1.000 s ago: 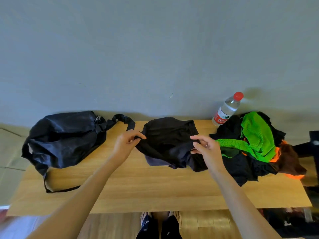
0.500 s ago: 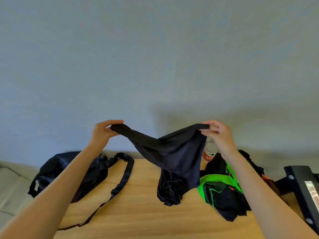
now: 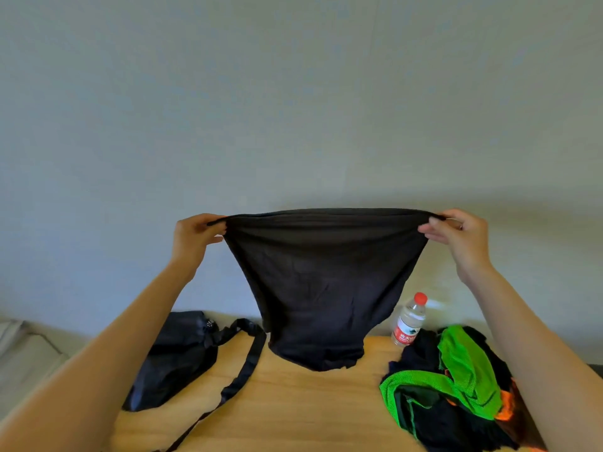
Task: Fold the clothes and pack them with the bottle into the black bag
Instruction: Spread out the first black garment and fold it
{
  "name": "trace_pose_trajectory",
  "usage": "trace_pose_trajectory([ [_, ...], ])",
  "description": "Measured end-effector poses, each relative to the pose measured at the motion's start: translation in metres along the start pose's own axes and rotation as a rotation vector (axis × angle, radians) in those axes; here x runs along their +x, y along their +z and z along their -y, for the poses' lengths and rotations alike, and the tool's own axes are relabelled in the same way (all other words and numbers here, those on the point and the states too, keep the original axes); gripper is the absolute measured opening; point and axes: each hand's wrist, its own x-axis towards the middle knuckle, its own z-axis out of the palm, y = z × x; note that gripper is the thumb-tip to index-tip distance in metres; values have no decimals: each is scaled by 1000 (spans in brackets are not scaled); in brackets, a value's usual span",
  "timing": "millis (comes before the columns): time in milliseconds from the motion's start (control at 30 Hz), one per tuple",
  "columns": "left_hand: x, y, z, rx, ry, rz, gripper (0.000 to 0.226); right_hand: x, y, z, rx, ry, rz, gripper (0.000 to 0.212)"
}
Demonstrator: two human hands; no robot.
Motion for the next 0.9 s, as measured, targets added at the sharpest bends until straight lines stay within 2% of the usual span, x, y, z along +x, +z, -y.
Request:
trace_pose_trajectory([
  [100, -17, -2, 28, 161, 23, 92, 17, -17, -3, -27, -48, 74, 15, 19],
  [233, -56, -3, 73, 338, 7, 219, 34, -57, -7, -78, -118, 204, 76, 20],
  [333, -88, 1, 105, 370, -148, 350, 37, -90, -9, -119, -143, 334, 195, 18],
  [567, -161, 15, 186, 495, -348, 655, 40, -166, -17, -201, -345, 550, 459, 18],
  [767, -212, 7, 242, 607, -532, 857, 23, -212, -34, -255, -543, 683, 661, 23],
  [900, -226, -7, 266, 657, -600, 982, 24, -230, -40, -278, -625, 783, 786, 19],
])
